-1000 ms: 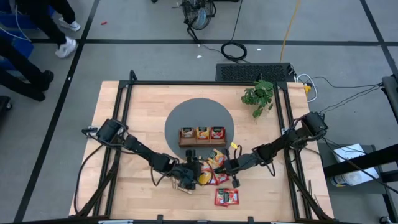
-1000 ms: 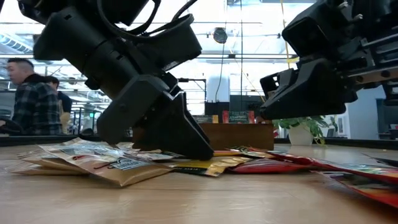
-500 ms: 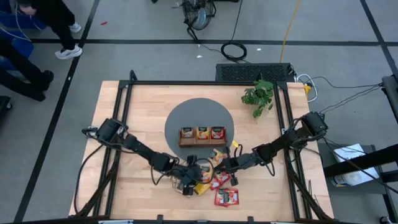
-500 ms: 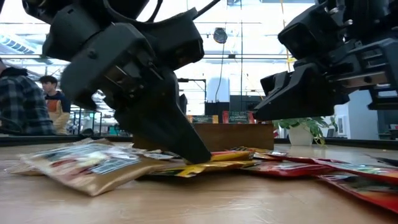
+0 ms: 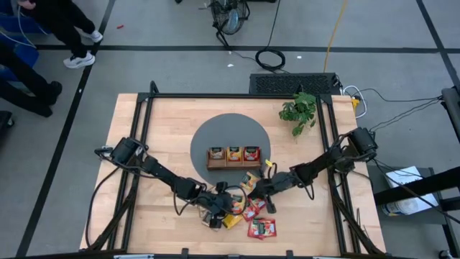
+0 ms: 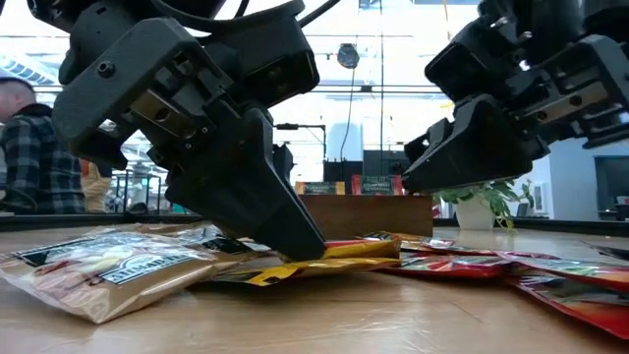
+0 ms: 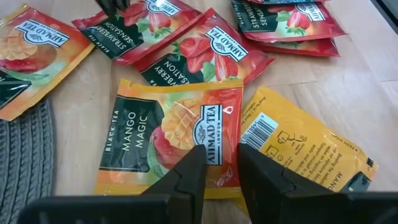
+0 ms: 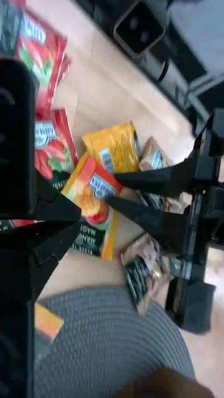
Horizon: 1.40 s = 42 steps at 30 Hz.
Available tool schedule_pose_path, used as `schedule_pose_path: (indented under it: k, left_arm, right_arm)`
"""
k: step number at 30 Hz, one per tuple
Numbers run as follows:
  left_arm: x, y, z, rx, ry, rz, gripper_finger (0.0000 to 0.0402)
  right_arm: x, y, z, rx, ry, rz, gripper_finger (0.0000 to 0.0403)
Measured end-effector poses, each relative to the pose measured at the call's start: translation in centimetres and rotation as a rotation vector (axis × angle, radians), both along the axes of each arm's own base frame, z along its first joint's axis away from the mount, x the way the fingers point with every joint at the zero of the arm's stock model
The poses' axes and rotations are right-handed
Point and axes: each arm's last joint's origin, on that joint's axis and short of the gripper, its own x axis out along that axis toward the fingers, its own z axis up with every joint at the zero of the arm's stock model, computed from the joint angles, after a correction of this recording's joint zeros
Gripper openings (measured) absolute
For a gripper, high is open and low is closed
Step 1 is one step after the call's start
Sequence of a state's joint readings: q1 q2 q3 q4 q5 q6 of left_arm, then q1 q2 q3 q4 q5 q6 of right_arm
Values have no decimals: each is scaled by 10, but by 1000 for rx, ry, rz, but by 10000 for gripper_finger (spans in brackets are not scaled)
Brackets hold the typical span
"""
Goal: Pick & Place Tea
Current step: Put the orange tea bag into the middle slot of the wooden organizer
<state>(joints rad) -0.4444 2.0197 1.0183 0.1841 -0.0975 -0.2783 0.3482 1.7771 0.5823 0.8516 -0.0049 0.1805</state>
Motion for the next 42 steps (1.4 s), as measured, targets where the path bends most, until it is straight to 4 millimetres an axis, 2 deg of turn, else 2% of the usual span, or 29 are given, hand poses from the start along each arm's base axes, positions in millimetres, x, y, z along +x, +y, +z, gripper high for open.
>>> schedule_pose_path:
  k: [4, 9, 13, 18, 21, 26, 33, 42]
  left_arm:
    - [0, 1, 0, -2, 0, 23, 93]
    - [-1, 1, -1, 35, 2, 50, 92]
    - [-2, 0, -1, 83, -13, 62, 92]
    - [-2, 0, -2, 118, -24, 50, 92]
    - [-2, 0, -2, 128, -28, 46, 92]
    - [1, 0, -5, 169, -73, 53, 92]
    - [5, 1, -13, 171, -94, 55, 92]
    - [5, 1, -13, 149, -89, 75, 92]
  right_arm:
    - [3, -10, -2, 59, 62, -14, 0]
    - [19, -16, 1, 125, 223, -12, 6]
    - [28, -17, 6, 136, 286, -68, 28]
    - [27, -26, 2, 210, 374, -162, 70]
    - [29, -30, -6, 253, 408, -199, 92]
    - [37, -30, -19, 310, 383, -157, 114]
    - [37, -30, -23, 319, 391, -159, 115]
    - [31, -28, -29, 297, 466, -121, 80]
